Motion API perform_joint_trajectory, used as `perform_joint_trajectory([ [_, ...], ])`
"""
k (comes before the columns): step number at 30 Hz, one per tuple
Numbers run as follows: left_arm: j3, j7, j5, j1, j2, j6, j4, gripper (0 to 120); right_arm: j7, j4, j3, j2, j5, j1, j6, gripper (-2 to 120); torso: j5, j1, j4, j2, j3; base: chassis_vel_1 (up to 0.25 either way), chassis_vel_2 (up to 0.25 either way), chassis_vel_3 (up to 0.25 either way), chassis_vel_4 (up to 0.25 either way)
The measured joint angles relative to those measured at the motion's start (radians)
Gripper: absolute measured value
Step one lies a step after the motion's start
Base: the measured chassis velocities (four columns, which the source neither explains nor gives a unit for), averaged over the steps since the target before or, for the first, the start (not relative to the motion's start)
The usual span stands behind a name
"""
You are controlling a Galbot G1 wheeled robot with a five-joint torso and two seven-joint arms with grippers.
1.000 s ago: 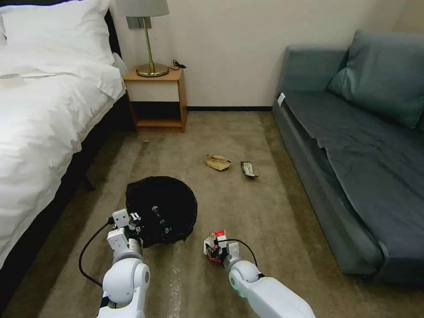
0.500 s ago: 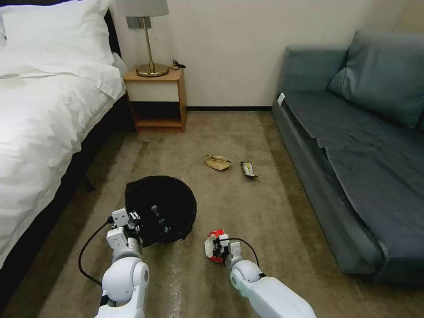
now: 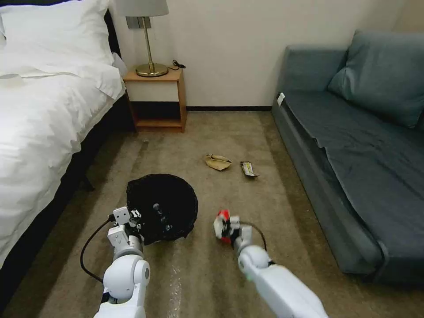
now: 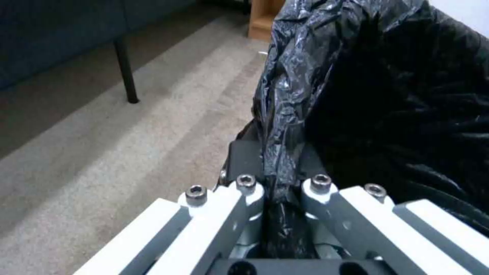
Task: Pick up the trash bin, then pick up the garbage on the floor and place it into the trash bin.
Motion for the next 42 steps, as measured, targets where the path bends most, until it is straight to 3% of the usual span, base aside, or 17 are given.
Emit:
perform_joint_trajectory([
  [8, -0.002, 0.007, -0.01, 0.0, 0.009, -0.006, 0.012, 3, 0.081, 0.211, -0.005, 0.001, 0.025, 0.036, 0.013, 0, 0.0001, 0.0, 0.0002, 0.0, 0.0, 0.0, 0.0, 0.0, 0.0],
  [18, -0.002, 0.011, -0.015, -0.014, 0.01, -0.002, 0.016, 3, 0.119, 0.424, -0.179, 0.007, 0.013, 0.025, -0.004, 0, 0.0001, 0.0, 0.0002, 0.0, 0.0, 0.0, 0.0, 0.0, 0.0],
  [39, 0.043, 0.008, 0.014, -0.025, -0.01, 0.002, 0.029, 3, 0.091, 0.4, -0.28, 0.029, -0.046, -0.025, 0.008, 0, 0.0001, 0.0, 0.0001, 0.0, 0.0, 0.0, 0.0, 0.0, 0.0],
  [42, 0.046, 0.008, 0.018, -0.028, -0.013, 0.002, 0.029, 3, 0.085, 0.394, -0.285, 0.032, -0.057, -0.031, 0.011, 7, 0.0001, 0.0, 0.0001, 0.0, 0.0, 0.0, 0.0, 0.0, 0.0],
])
